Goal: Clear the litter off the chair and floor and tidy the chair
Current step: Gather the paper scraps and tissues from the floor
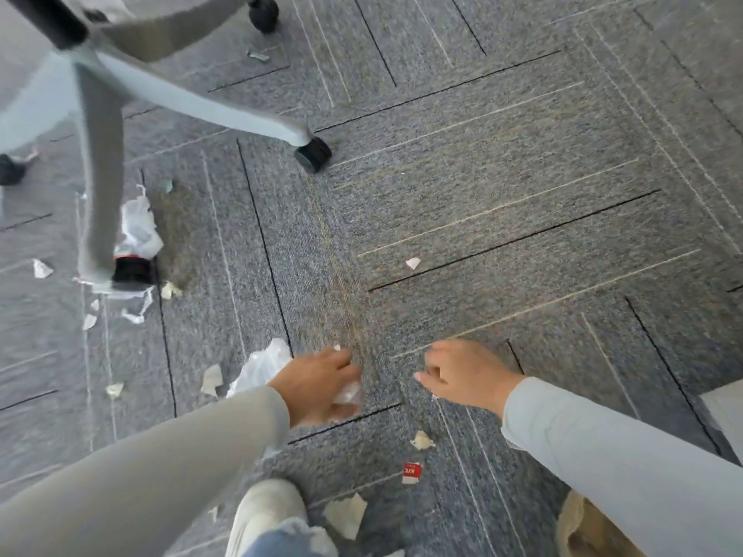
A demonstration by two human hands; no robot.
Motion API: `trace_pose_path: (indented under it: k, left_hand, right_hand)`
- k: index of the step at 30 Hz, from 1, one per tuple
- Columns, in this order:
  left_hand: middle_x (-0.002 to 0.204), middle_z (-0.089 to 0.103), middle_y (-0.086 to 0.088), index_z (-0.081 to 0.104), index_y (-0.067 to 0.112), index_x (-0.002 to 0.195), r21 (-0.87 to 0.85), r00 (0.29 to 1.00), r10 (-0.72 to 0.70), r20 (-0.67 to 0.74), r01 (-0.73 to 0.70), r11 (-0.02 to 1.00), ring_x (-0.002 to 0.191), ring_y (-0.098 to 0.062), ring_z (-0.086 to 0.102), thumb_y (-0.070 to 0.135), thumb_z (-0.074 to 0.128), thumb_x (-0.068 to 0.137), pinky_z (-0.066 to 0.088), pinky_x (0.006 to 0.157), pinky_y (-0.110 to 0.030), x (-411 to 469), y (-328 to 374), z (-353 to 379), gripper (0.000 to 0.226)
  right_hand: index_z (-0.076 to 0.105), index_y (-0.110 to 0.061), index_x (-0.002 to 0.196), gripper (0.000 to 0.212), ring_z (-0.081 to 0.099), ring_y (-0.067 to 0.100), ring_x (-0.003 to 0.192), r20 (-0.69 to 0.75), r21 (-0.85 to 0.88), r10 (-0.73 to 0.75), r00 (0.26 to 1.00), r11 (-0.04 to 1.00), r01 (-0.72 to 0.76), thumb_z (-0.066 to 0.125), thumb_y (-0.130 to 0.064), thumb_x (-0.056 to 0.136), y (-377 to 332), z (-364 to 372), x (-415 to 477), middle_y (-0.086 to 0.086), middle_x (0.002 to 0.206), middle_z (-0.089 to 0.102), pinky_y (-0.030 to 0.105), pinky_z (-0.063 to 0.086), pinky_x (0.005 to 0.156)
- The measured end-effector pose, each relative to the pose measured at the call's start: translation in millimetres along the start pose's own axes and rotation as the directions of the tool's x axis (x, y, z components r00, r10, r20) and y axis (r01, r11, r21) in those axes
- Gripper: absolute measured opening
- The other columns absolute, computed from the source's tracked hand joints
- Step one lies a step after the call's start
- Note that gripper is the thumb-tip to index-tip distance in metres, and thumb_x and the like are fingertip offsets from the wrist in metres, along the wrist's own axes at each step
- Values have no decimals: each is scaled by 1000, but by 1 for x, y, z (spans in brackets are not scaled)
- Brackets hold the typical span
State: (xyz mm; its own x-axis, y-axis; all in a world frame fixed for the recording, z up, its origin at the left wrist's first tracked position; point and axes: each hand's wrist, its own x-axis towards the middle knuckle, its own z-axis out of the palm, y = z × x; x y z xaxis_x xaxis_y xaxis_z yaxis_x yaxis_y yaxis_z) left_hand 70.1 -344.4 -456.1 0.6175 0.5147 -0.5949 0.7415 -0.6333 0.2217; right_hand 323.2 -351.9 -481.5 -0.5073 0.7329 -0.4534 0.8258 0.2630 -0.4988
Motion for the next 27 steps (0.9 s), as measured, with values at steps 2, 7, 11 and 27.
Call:
trace_pose_path:
  k: [2,7,11,27]
  left_hand:
    - [126,46,-3,40,21,129,-20,999,-21,29,21,1000,112,-22,49,44,51,88,49,86,-36,-10,2,19,48]
    - [129,47,-3,34,22,135,-87,990,-140,-5,139,986,113,-23,49,5,51,87,52,88,-36,-16,15,43,54]
    - [128,49,0,41,21,129,-125,981,-191,-26,186,974,111,-19,51,1,49,86,50,90,-32,-13,16,54,48]
    - [136,46,3,50,17,124,-340,934,-355,43,348,874,114,-19,55,12,57,87,47,98,-29,-8,3,54,38]
  right_hand:
    - [44,-19,79,26,49,18,66,53,-69,-8,999,998,12,55,-42,84,-2,4,2,-1,76,56,29,37,56]
    - [50,-22,103,24,50,16,73,71,-56,56,996,997,-52,62,-29,82,13,11,-8,-2,96,58,26,37,61]
    - [51,-23,105,24,55,15,71,39,-30,7,999,1000,-6,60,-30,84,16,20,-13,-5,93,54,23,39,57]
    - [46,-21,76,17,57,21,69,92,60,46,995,997,-52,45,-9,87,0,25,0,1,78,60,35,50,62]
